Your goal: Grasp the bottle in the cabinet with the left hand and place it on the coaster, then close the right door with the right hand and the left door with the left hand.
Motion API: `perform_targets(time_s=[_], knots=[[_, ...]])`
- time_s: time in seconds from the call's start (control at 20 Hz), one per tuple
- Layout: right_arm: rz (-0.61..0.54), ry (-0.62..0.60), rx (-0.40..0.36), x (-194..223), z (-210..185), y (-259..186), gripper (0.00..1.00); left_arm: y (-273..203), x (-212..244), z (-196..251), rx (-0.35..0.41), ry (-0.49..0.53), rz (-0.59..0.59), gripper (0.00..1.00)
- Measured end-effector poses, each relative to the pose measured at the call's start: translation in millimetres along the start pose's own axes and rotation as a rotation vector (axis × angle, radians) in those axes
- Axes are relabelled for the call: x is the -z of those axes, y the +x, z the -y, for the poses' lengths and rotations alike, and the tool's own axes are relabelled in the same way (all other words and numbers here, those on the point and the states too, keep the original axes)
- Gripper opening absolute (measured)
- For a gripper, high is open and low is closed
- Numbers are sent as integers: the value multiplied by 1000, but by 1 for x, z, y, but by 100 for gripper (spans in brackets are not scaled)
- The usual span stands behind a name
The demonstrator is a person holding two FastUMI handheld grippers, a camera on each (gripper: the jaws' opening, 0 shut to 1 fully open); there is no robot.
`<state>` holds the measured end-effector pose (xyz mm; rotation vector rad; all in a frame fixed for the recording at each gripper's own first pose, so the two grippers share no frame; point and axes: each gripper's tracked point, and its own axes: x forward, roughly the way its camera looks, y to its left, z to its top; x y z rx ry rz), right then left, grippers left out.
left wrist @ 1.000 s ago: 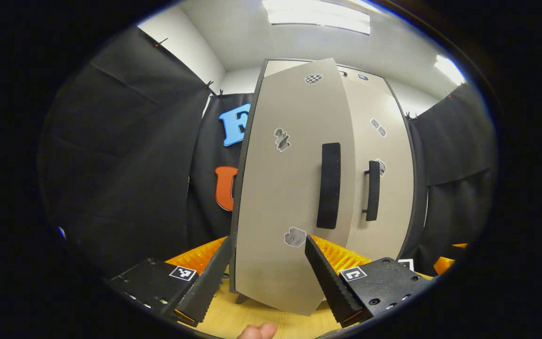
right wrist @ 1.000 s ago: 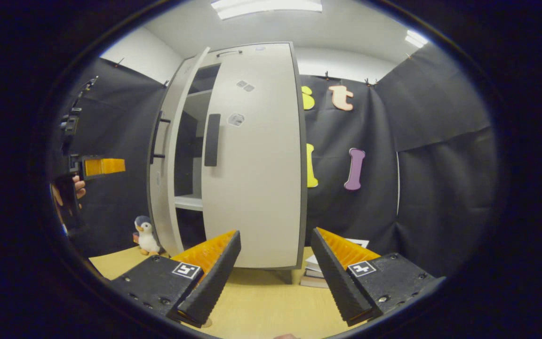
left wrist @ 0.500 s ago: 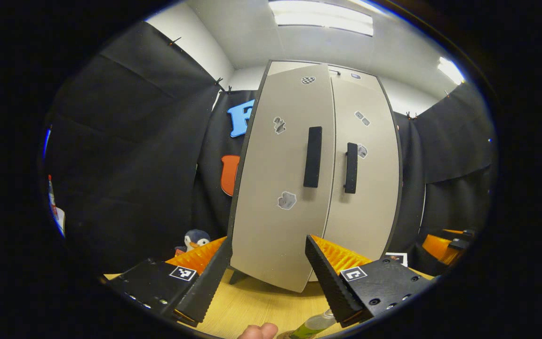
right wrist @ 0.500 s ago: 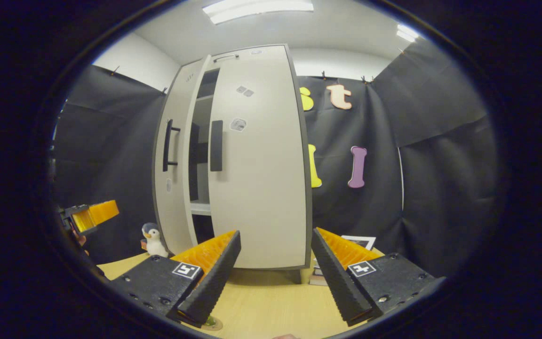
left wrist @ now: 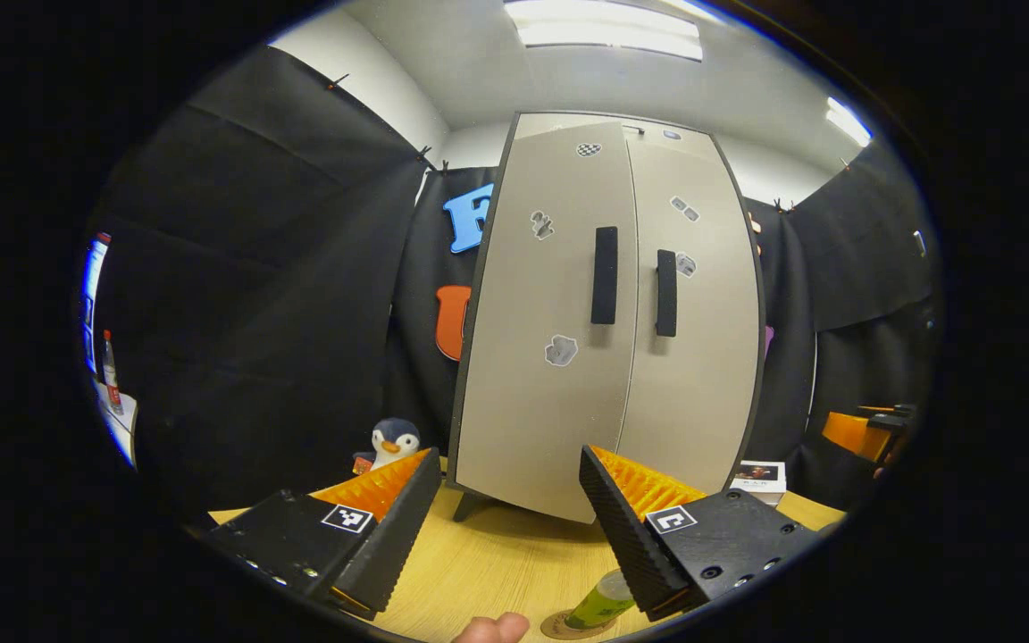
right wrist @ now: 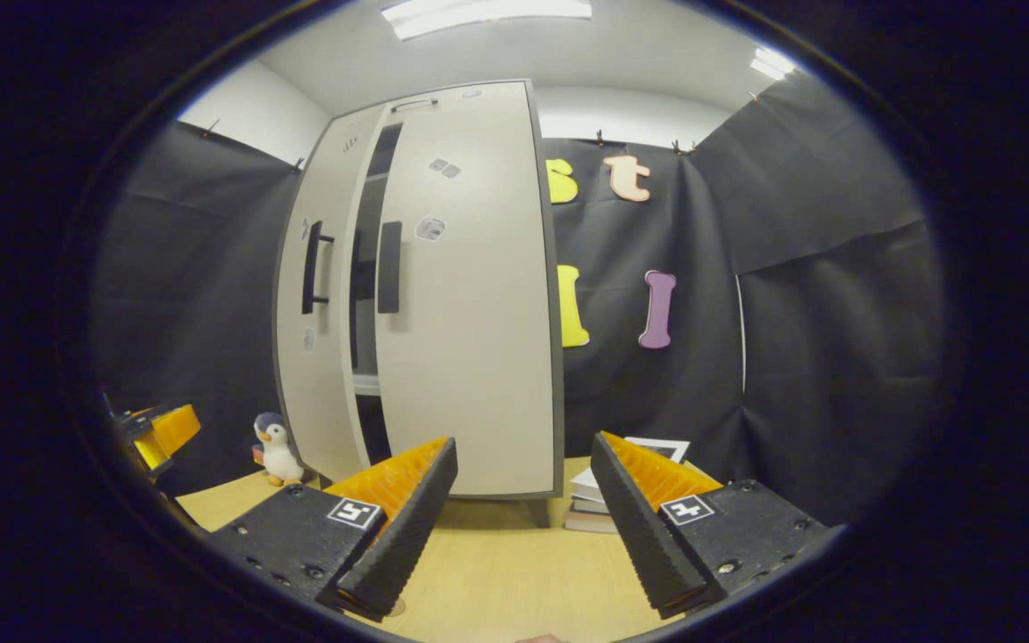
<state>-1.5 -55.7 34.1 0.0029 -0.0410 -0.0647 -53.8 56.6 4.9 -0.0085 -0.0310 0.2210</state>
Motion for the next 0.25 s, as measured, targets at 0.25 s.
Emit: perform_targets(time_s=[0.25], knots=[[-5,-11,-12,1,-7,2,99,5,3,1,6,-4,-3,100]])
